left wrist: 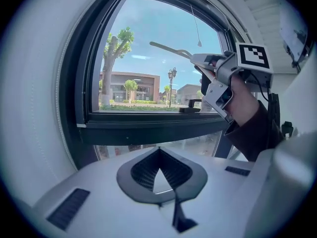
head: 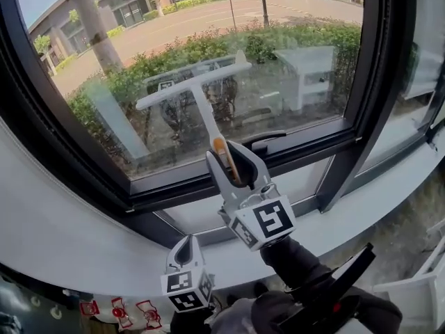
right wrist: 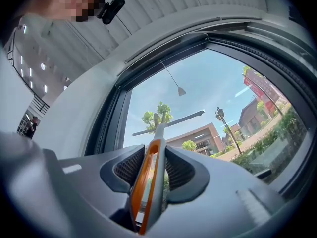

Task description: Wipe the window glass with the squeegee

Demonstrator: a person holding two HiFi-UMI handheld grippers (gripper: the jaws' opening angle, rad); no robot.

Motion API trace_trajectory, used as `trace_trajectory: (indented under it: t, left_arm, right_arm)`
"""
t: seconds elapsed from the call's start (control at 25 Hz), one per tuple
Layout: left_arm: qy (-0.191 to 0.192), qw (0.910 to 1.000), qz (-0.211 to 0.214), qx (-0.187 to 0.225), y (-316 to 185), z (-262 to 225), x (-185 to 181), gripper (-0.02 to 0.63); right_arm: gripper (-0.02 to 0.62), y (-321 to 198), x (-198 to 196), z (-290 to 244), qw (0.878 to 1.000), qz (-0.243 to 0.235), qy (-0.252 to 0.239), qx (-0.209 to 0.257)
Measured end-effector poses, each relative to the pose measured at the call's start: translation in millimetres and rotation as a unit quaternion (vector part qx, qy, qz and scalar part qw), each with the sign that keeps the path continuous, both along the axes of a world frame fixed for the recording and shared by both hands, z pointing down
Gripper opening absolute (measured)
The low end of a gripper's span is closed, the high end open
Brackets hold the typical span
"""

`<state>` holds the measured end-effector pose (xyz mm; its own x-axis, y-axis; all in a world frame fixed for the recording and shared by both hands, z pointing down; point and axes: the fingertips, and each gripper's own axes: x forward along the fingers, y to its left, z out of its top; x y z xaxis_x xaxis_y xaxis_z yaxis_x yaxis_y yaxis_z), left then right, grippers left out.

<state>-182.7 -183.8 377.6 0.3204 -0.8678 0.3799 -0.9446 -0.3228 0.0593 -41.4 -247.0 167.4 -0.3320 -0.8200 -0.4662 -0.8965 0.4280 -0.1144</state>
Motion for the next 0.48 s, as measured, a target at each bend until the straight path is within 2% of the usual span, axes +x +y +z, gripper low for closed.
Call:
trace_trajectory:
  t: [0.28, 0.48]
  left_arm:
    - [-0.006, 0.9997, 0.020, 0.013, -7.6, -7.9, -24.0, 0.000]
    - [-0.004, 0.9990, 0.037, 0.024, -8.6, -18.2, -37.7, 0.000]
  right_arm:
    - [0.126, -1.0, -16.2, -26.7, 0.999, 0.036, -0.007, 0.038]
    - [0.126, -8.2, -24.9, -72.2, 0.996, 0.055, -0.019, 0.074]
